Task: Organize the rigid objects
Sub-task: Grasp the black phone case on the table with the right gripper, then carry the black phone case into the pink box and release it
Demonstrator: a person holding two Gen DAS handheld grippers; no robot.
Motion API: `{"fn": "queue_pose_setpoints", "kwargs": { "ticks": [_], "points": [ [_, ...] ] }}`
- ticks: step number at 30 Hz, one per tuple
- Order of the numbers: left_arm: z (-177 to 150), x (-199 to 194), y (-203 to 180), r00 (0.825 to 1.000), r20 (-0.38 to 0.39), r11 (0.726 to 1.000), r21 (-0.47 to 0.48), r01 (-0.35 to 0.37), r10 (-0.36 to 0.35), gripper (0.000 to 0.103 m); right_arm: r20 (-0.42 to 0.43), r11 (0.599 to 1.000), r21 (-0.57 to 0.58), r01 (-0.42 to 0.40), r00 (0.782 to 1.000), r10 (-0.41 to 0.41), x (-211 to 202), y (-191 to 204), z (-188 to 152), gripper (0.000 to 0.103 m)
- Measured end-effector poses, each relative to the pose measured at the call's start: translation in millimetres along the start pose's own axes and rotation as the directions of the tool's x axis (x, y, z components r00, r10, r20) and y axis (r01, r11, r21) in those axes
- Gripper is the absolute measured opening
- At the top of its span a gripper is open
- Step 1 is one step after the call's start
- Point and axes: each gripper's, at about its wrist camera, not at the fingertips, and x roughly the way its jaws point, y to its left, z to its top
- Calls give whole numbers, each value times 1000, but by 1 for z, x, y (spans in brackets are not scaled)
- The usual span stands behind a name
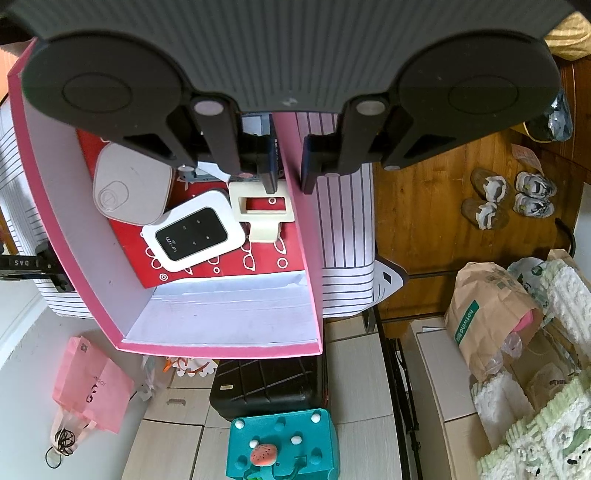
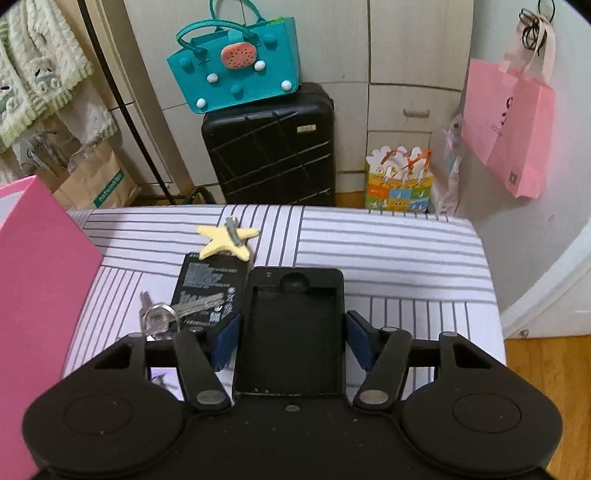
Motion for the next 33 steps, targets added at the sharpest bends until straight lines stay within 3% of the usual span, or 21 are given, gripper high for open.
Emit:
{"fn": "queue_pose_setpoints", "kwargs": {
  "ticks": [9,20,28,33],
  "points": [
    [-1,-1,2,1000,3,1000,-2,4,-4,12,-3,997,-60,56,998,-57,3,9,-8,66],
    [-4,-1,3,1000,12,1000,-12,13,-13,12,17,1000,6,-16,1000,16,-30,6,-14,66],
    [-7,-1,3,1000,19,1000,-21,18,-18,12,60,986,4,-166,984,165,-73,33,-11,66],
    [-6,-1,-1,1000,19,1000,-8,5,-5,12,141,944,-141,-299,938,318,-104,97,4,66]
  ]
}}
